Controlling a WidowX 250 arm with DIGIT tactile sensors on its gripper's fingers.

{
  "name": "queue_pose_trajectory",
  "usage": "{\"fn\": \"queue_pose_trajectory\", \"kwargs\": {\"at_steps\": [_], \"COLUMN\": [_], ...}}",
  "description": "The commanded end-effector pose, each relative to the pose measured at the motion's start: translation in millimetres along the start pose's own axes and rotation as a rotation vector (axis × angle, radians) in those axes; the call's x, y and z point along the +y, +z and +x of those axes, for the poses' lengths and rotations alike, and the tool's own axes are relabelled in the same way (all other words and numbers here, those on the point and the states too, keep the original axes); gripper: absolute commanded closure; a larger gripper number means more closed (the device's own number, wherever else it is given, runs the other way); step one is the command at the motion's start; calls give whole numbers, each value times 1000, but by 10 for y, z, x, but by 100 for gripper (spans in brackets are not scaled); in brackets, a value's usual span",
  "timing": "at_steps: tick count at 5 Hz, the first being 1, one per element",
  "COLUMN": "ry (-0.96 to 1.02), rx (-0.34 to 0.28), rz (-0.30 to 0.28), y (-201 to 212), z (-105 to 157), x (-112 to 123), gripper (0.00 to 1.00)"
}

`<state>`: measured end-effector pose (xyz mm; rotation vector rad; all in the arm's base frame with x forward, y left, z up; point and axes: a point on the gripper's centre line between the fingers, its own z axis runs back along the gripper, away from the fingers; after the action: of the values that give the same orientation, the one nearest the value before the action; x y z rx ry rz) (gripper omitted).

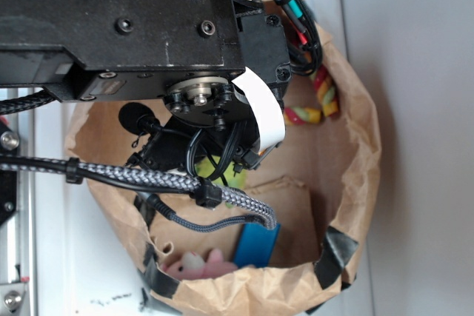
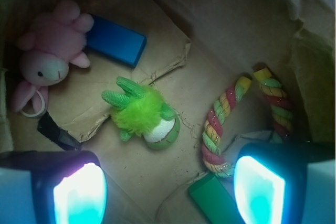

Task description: Grab the green animal.

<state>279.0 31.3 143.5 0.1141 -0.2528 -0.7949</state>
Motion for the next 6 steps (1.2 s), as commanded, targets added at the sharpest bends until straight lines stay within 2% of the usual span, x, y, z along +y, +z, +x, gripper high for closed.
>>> {"fn": "queue_pose_trajectory", "kwargs": {"at_steps": [1, 2, 3, 4, 5, 6], "ry": [-148, -221, -318, -334, -419, -429], "rx": [-115, -132, -140, -90, -15, -6], "rz": [154, 195, 166, 135, 32, 18], "y": [24, -76, -185, -266, -285, -285], "z": [2, 2, 20, 86, 123, 130], "x": [-4, 6, 24, 105, 84, 60], "gripper": [0, 0, 0, 0, 0, 0]}}
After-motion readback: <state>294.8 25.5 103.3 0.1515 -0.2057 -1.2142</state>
